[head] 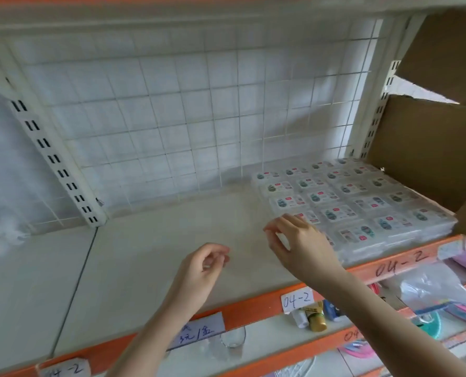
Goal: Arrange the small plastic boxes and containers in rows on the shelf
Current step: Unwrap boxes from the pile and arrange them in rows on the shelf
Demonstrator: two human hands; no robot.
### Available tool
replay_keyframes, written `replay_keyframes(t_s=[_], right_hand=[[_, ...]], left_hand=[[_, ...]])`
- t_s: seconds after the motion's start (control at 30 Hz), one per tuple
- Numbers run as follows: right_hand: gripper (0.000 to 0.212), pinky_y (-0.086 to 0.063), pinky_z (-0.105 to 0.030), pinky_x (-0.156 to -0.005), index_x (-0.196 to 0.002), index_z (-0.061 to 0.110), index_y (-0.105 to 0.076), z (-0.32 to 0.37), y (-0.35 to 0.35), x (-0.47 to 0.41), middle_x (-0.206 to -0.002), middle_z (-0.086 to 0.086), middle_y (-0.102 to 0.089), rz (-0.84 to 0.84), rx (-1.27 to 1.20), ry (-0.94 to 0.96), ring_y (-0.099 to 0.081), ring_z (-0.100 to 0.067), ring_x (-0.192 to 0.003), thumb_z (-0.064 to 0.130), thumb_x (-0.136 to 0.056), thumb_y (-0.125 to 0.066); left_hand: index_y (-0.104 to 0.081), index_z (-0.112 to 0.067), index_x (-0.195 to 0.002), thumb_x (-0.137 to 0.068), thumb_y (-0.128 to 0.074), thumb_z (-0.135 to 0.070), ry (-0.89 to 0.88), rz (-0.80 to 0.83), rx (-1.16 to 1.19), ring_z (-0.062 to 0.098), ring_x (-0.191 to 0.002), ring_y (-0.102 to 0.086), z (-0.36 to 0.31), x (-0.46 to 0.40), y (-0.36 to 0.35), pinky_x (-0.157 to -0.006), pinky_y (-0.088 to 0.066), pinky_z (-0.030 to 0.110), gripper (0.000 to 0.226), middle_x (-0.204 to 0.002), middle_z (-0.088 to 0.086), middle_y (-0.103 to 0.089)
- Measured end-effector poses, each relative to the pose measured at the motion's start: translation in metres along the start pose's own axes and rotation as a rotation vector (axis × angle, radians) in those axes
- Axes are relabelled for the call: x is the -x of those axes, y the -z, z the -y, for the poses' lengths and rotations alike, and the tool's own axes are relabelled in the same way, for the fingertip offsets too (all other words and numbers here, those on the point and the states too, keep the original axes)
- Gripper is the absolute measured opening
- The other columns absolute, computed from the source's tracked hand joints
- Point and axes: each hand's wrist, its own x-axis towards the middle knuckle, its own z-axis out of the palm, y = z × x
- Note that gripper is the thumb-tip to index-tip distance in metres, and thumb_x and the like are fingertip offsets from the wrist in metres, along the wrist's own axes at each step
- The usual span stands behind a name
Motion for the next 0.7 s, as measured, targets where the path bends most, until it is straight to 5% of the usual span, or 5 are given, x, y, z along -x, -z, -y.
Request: replay_keyframes(t_s=[0.33,0.7], right_hand=[[0.019,-0.05,-0.035,-0.073,-0.095,0.025,-0.062,0.145,-0.103,-0.063,-0.093,0.009,-0.061,0.311,-0.212,0.276,-0.057,-0.013,-0.09,0.033,-0.095,-0.045],[0.021,-0.047,-0.034,-0.079,-0.1,0.021,-0.064,0.328,-0.197,-0.076,-0.094,0.004,-0.061,0.585,-0.28,0.518,-0.058,-0.016,-0.089,0.028,-0.094,-0.045]], left_hand=[[-0.059,-0.034,-0.106,-0.094,-0.051,-0.03,0.17,-0.107,-0.599,-0.004,-0.09,-0.057,0.044,0.071,0.169,-0.083,-0.047,0.022,0.015,-0.098,-0.02,-0.062],[-0.058,-0.032,-0.108,-0.094,-0.045,-0.031,0.373,-0.338,-0.697,0.003,-0.098,-0.057,0.09,0.142,0.313,-0.087,-0.047,0.029,0.019,-0.104,-0.017,-0.06]])
